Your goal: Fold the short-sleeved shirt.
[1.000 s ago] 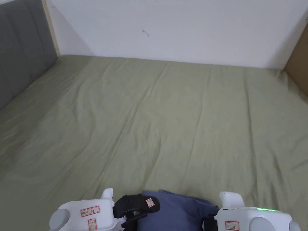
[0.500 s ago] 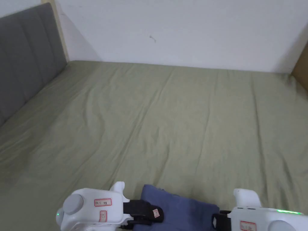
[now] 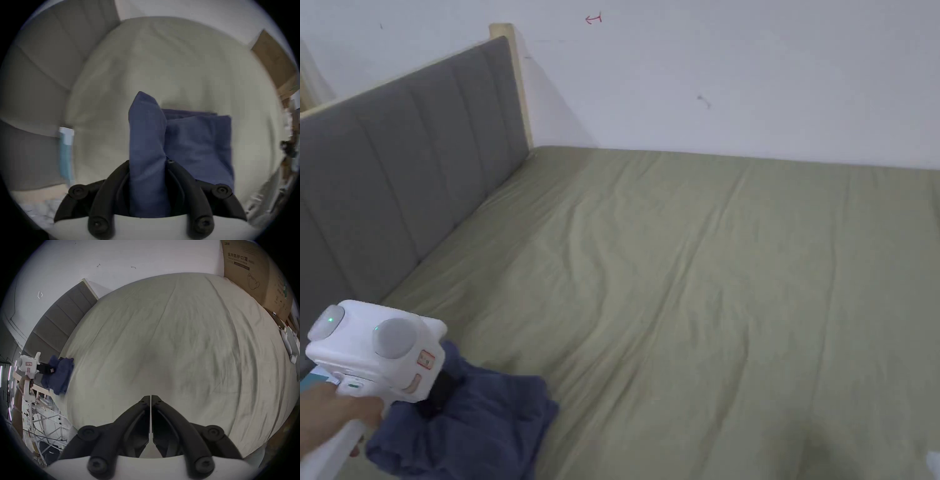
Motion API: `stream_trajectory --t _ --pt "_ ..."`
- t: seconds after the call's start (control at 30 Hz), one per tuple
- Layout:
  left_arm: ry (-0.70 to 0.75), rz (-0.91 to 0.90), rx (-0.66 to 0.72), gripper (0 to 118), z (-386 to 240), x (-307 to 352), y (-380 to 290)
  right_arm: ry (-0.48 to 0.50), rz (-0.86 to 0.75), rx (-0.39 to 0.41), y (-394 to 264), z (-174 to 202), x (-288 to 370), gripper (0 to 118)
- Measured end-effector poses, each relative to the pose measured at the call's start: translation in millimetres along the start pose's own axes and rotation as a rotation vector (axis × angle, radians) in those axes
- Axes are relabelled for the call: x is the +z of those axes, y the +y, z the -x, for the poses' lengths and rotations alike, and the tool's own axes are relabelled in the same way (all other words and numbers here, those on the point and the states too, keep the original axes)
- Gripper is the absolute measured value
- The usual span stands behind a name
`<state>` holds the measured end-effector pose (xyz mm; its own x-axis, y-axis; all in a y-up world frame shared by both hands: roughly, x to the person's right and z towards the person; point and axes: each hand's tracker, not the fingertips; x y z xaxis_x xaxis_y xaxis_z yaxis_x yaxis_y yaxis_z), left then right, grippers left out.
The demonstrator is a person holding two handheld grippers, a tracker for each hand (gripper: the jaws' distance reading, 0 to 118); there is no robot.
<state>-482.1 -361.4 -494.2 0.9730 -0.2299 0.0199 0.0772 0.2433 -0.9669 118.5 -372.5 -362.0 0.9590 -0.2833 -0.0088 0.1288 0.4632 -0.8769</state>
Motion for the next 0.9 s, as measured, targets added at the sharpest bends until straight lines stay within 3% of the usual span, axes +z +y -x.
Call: stream_trajectory --t 0.03,0.07,0.17,0.23,0.37,0.4,0.43,0.47,0.5,0.7,0.9 --pt "0.045 0.006 -0.020 23 8 -6 1 0.000 0.008 0.002 0 1 -3 2" --pt "0.085 0.010 -0.019 35 15 -13 1 -0.001 0.012 0.005 0 1 -6 2" --pt "0.247 -0.019 0.023 87 27 -26 1 -0.010 0.027 0.001 0 2 -14 2" --pt "0.317 -0.036 0.033 92 29 -24 -4 -0.006 0.034 -0.003 1 2 -15 2" --pt "0.162 -0.079 0.141 93 28 -4 -15 -0.009 0.033 0.019 2 3 -13 2" --pt "0.107 -0.101 0.175 87 25 6 -17 -0.011 0.029 0.022 2 3 -11 2" --pt "0.058 -0.129 0.200 70 21 16 -19 -0.012 0.027 0.022 2 2 -10 2" --pt "0.006 -0.170 0.209 29 14 29 -21 -0.011 0.023 0.015 2 0 -8 3" --pt "-0.021 -0.199 0.223 0 2 41 -26 0.001 0.017 0.008 1 -2 -5 2" --pt "-0.342 -0.380 0.235 0 -84 122 -51 0.032 -0.025 -0.007 -7 -9 22 2" --pt "-0.308 -0.504 0.149 0 -181 180 -78 0.049 -0.120 -0.012 -10 -19 67 2"
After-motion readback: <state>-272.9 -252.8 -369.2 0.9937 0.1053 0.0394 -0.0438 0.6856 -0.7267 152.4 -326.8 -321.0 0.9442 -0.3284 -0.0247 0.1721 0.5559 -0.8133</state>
